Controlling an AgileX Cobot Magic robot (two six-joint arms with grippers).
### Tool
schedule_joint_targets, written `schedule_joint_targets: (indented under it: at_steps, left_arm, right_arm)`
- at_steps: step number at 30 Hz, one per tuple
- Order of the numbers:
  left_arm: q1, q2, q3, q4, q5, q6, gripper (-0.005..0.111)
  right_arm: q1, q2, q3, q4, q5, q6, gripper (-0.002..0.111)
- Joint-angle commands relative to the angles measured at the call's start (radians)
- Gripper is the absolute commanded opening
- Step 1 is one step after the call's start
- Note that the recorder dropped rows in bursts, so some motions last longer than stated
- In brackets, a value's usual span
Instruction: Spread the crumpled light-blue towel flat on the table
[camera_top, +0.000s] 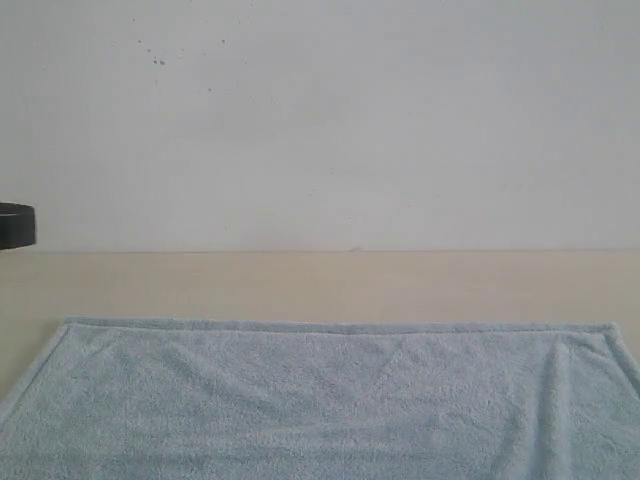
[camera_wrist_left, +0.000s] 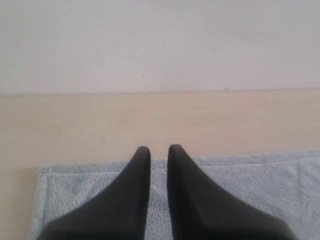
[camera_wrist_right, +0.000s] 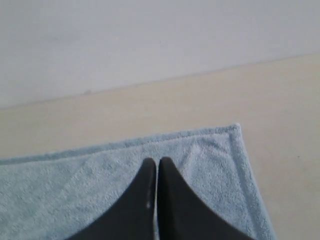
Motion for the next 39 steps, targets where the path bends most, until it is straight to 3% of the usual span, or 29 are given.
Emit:
schedule_joint_targets:
  at_steps: [1, 5, 12, 36, 39]
  left_arm:
    - [0.000, -0.225, 0.114, -0.002, 0.009, -0.013, 0.013]
    - [0.000, -0.379, 0.200, -0.002, 0.011, -0.013, 0.013]
    - [0.000, -0.492, 0.293, -0.002, 0.027, -0.039, 0.013]
    - [0.000, -0.495, 0.298, -0.002, 0.027, -0.039, 0.013]
    - [0.000, -0.495, 0.298, -0.002, 0.027, -0.037, 0.013]
  right_arm:
    - [-0.004, -0.254, 0.021, 0.004, 0.133, 0.030, 0.001]
    - [-0.004, -0.457, 0.021, 0.039, 0.244, 0.030, 0.001]
    - [-0.004, -0.676, 0.021, 0.159, 0.311, 0.028, 0.001]
    - [-0.004, -0.676, 0.039, 0.176, 0.320, 0.028, 0.001]
    - [-0.004, -0.676, 0.080, 0.254, 0.323, -0.093, 0.001]
